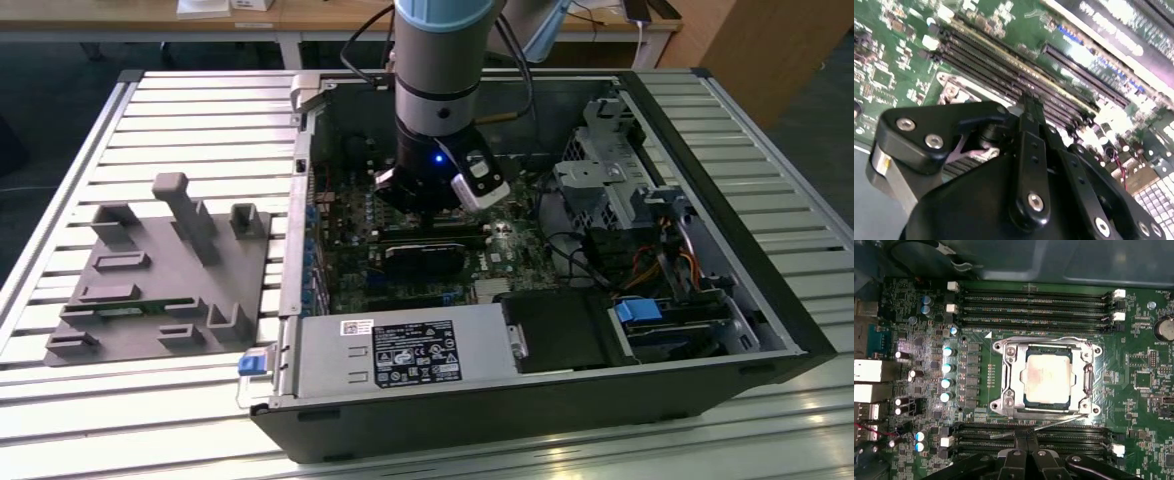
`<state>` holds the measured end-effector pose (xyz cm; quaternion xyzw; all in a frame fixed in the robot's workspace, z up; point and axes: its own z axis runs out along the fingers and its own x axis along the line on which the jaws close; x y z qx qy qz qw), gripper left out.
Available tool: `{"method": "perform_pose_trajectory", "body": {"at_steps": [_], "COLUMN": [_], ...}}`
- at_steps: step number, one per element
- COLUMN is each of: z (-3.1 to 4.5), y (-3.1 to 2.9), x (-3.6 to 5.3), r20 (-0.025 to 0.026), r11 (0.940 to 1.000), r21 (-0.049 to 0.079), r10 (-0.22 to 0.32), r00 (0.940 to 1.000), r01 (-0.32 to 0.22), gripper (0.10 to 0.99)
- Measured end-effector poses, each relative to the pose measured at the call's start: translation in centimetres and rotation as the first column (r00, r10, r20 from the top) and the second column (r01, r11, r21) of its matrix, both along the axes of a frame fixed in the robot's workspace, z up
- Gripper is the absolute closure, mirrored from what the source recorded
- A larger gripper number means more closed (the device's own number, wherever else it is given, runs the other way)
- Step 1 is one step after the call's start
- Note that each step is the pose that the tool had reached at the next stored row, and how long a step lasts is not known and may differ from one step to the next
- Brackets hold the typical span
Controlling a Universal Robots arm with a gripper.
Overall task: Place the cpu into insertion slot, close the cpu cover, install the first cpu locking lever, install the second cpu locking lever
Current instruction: 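Install the second cpu locking lever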
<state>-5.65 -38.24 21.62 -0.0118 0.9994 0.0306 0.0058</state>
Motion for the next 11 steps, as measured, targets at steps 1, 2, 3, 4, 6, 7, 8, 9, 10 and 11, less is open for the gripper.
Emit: {"method": "perform_pose_trajectory", "body": {"at_steps": [1, 2, 3, 4, 6, 7, 8, 9, 10, 11], "z": [0.00, -0.01, 0.00, -0.01, 0.11, 0.24, 0.37, 0.52, 0.72, 0.96], "y": [-0.08, -0.16, -0.16, -0.16, -0.17, -0.17, -0.16, -0.17, -0.16, -0.16], "x": [-0.13, -0.27, -0.28, -0.28, -0.28, -0.28, -0.28, -0.29, -0.29, -0.29], "r20": [0.0000, 0.0000, -0.0001, 0.0000, -0.0001, -0.0001, -0.0001, -0.0003, -0.0003, -0.0004], "r11": [1.0000, 1.0000, 0.9999, 0.9999, 0.9999, 0.9999, 0.9999, 0.9999, 0.9999, 0.9999], "r21": [0.004, 0.009, 0.010, 0.011, 0.011, 0.011, 0.011, 0.011, 0.011, 0.011], "r10": [0.000, 0.000, 0.000, 0.000, 0.000, 0.000, 0.000, 0.000, 0.000, 0.000], "r00": [1.0000, 1.0000, 1.0000, 1.0000, 1.0000, 1.0000, 1.0000, 1.0000, 1.0000, 1.0000], "r01": [0.000, 0.000, 0.000, 0.000, 0.000, 0.000, 0.000, 0.000, 0.000, 0.000], "gripper": [0.980, 0.980, 0.980, 0.980, 0.980, 0.980, 0.980, 0.980, 0.980, 0.980]}}
